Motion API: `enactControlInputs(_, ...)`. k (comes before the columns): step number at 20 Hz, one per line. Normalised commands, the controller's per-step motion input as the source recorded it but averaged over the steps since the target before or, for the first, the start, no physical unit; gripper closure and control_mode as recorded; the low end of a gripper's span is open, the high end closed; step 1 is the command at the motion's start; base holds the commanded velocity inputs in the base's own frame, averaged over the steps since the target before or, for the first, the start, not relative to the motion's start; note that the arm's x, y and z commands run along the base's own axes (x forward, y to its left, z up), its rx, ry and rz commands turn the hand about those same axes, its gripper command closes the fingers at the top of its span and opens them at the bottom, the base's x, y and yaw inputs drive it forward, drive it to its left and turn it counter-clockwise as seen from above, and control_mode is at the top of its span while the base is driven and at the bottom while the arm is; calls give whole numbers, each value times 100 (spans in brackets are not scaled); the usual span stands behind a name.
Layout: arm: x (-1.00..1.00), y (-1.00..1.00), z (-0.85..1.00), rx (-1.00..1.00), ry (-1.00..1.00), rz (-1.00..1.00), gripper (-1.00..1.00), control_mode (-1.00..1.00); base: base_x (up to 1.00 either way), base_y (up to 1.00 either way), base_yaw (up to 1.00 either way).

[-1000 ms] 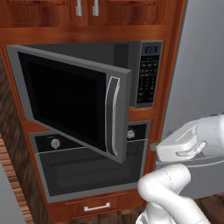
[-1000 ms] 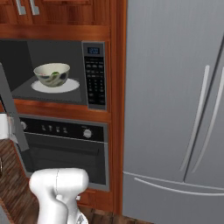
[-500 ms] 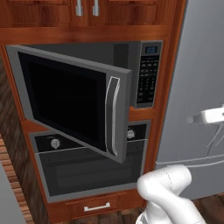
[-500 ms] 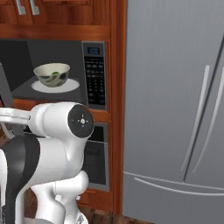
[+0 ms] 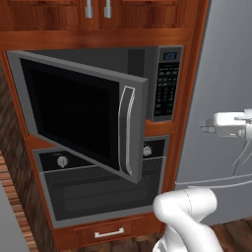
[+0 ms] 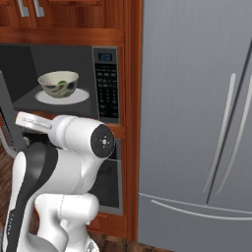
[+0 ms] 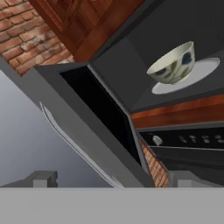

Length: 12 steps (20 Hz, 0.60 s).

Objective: The microwave is finished heating the steak and avocado. Take the bowl containing the food and place it on the dining counter.

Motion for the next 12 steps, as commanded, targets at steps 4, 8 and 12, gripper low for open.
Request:
enactControlInputs(4,67,10,0,1,5,-9,-100,-100,0,0,0)
enactControlInputs(8,57,19,0,0,9,-5,-100,-100,0,0,0)
enactControlInputs(12,33,33,0,-1,14,0,-100,-100,0,0,0)
